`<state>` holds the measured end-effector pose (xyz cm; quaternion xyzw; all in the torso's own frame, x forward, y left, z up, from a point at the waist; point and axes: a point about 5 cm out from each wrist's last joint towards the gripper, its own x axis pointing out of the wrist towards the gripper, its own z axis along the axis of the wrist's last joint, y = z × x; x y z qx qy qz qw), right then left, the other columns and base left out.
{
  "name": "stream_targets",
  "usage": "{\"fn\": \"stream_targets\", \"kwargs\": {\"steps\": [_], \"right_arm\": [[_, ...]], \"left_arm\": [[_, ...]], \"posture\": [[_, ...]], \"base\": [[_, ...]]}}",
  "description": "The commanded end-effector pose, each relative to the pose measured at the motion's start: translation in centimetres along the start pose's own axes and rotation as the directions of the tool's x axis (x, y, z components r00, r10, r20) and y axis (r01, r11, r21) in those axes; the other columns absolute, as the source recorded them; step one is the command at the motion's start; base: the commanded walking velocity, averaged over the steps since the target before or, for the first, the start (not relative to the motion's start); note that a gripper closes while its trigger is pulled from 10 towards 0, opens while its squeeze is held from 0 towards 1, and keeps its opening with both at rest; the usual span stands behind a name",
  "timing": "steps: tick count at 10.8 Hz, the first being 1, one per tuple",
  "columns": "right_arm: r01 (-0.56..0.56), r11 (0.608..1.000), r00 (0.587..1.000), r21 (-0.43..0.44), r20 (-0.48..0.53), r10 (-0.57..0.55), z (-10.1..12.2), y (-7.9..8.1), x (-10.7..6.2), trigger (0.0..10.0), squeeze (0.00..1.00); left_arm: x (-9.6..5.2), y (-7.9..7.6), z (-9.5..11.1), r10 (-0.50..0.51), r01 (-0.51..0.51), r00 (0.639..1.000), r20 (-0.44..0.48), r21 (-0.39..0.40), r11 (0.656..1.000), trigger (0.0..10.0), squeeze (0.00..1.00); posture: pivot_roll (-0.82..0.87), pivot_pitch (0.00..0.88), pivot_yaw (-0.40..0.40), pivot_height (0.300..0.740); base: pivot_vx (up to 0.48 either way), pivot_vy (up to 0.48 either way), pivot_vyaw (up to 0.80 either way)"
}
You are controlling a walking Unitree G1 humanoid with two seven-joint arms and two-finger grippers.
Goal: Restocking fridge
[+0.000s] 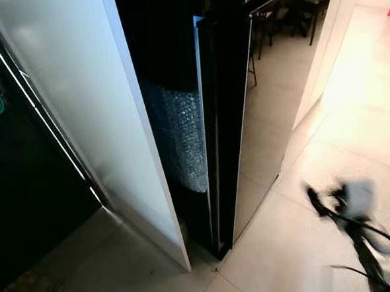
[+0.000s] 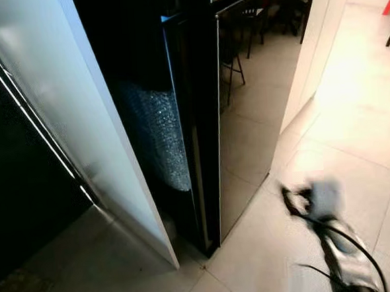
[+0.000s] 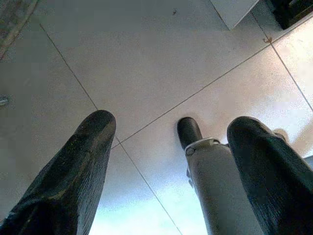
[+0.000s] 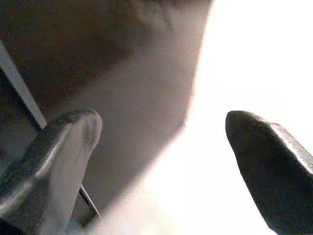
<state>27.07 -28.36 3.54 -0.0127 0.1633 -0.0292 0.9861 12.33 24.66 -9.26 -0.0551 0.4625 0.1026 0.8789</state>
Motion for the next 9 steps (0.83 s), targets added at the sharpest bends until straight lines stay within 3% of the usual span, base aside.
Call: {"fn": "stream_targets", "kwargs": {"steps": [1, 3, 4, 5, 6, 7, 8, 9], "right_arm": [[0.054, 0.998, 0.993, -0.028, -0.101, -0.057, -1.7, -0.3, -0.2, 10.0, 0.00], [0.128, 0.981, 0.915, -0.147, -0.365, -0.174, -6.4, -1.6, -2.2, 10.0, 0.00], [-0.010, 0.975, 0.874, -0.222, -0.475, -0.099, -9.1, -0.2, -3.5, 10.0, 0.00], [-0.201, 0.923, 0.823, -0.330, -0.567, -0.023, -11.2, 1.3, -4.7, 10.0, 0.00], [-0.319, 0.879, 0.784, -0.355, -0.620, 0.034, -12.5, 2.5, -5.5, 10.0, 0.00], [-0.366, 0.863, 0.755, -0.347, -0.653, 0.059, -13.3, 3.2, -6.1, 10.0, 0.00], [-0.375, 0.879, 0.721, -0.295, -0.688, 0.077, -14.6, 4.5, -6.9, 10.0, 0.00], [-0.360, 0.891, 0.724, -0.275, -0.685, 0.081, -14.7, 5.3, -6.8, 10.0, 0.00]], "left_arm": [[0.0, 0.1, -0.2, 0.007, -0.007, 1.000, -0.009, -0.011, 1.000, 10.0, 0.00], [0.0, 0.1, -0.1, 0.011, -0.011, 1.000, -0.007, -0.012, 1.000, 10.0, 0.00], [0.0, 0.1, -0.1, 0.015, -0.015, 1.000, -0.010, -0.011, 1.000, 10.0, 0.00], [0.0, 0.2, 0.0, 0.018, -0.018, 1.000, -0.011, -0.008, 1.000, 10.0, 0.00], [0.0, 0.2, 0.0, 0.023, -0.023, 1.000, -0.012, -0.011, 1.000, 10.0, 0.00], [0.0, 0.2, 0.0, 0.026, -0.027, 1.000, -0.012, -0.013, 1.000, 10.0, 0.00], [0.0, 0.4, 0.1, 0.035, -0.035, 0.999, -0.017, -0.011, 0.999, 10.0, 0.00], [0.0, 0.6, 0.1, 0.039, -0.040, 0.999, -0.021, -0.006, 0.999, 10.0, 0.00]], "posture": [[-0.33, 0.000, 0.059, 0.740], [-0.31, 0.000, 0.052, 0.740], [-0.30, 0.000, 0.043, 0.740], [-0.28, 0.000, 0.036, 0.740], [-0.26, 0.000, 0.030, 0.740], [-0.25, 0.000, 0.029, 0.740], [-0.21, 0.000, 0.038, 0.740], [-0.20, 0.000, 0.046, 0.740]], "base": [[0.000, 0.000, 0.00], [0.000, 0.000, 0.00], [0.000, 0.000, 0.00], [0.000, 0.000, 0.00], [0.000, 0.000, 0.00], [0.000, 0.000, 0.00], [0.000, 0.000, 0.00], [0.000, 0.000, 0.00]]}}
